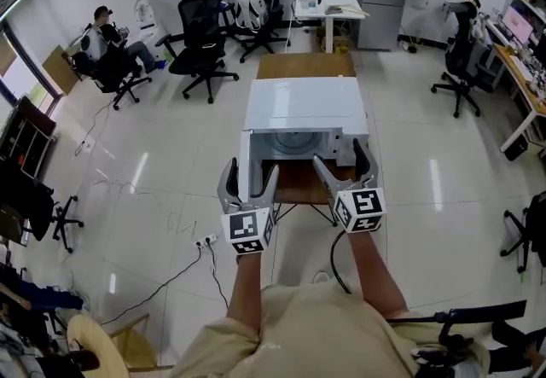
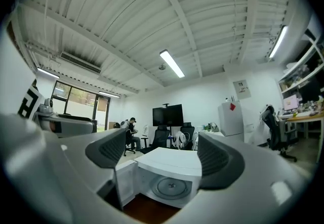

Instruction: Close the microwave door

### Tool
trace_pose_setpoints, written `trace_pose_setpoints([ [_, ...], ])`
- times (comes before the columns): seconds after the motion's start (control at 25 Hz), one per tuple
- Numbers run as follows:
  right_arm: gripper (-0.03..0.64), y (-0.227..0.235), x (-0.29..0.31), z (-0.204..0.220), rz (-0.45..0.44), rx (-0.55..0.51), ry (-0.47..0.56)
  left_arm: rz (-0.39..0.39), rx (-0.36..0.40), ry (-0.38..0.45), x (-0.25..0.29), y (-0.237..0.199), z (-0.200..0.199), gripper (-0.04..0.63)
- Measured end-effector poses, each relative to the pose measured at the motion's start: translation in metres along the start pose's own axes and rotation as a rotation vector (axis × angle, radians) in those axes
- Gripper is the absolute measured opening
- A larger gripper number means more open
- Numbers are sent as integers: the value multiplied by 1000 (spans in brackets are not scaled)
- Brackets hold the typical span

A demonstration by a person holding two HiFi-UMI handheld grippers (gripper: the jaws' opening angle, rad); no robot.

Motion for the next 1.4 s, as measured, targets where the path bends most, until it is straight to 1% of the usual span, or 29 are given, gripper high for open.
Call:
trace_pose_setpoints([
  [0.08, 433, 29, 8, 7, -5, 21, 0, -10, 6, -30, 22, 15, 8, 393],
  [0.16, 433, 39, 21, 21, -8, 45, -11, -16, 11, -53, 37, 10, 20, 390],
  [0.24, 433, 40, 34, 28, -4, 47, -18, -20, 20, -63, 48, -5, 28, 390],
  [0.36, 433, 43, 51, 19, 21, 36, -17, -14, 15, -72, 67, -27, 27, 390],
  [0.44, 433, 38, 60, 9, 29, 28, -28, 7, 3, -78, 74, -43, 19, 390],
  [0.52, 433, 25, 66, -3, 27, 9, -28, 31, 7, -89, 74, -68, 15, 390],
  [0.6, 433, 18, 71, -13, 41, 5, -24, 63, -7, -133, 73, -91, 21, 390],
  [0.68, 433, 19, 76, -16, 50, 19, -31, 113, -53, -206, 71, -104, 33, 390],
  [0.76, 431, 18, 81, -12, 45, 29, -45, 171, -116, -291, 62, -111, 50, 390],
  [0.96, 430, 25, 94, 0, 59, 64, -60, 321, -273, -560, 37, -130, 113, 376],
  [1.08, 430, 27, 105, 9, 51, 73, -69, 419, -363, -699, 31, -139, 142, 376],
  [1.12, 430, 26, 110, 11, 44, 75, -74, 465, -412, -746, 27, -140, 149, 376],
  [1.2, 430, 26, 115, 16, 35, 81, -83, 577, -540, -840, 18, -137, 158, 376],
  [1.24, 430, 27, 117, 18, 33, 82, -87, 627, -592, -872, 13, -134, 159, 376],
  [1.28, 430, 27, 118, 19, 33, 84, -90, 663, -627, -892, 10, -132, 158, 368],
  [1.32, 430, 29, 119, 20, 34, 87, -93, 680, -649, -908, 8, -130, 160, 354],
  [1.4, 430, 35, 123, 24, 40, 95, -98, 680, -693, -945, 6, -127, 170, 333],
])
Point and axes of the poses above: the fingertips, and each gripper's own axes: x forward along the fingers, y to its right, z out of its underside, the point moved 3 cm from there along -x, backward along the fingers, and after that the axes turned 1 degree about -x, right-handed, at the moved point
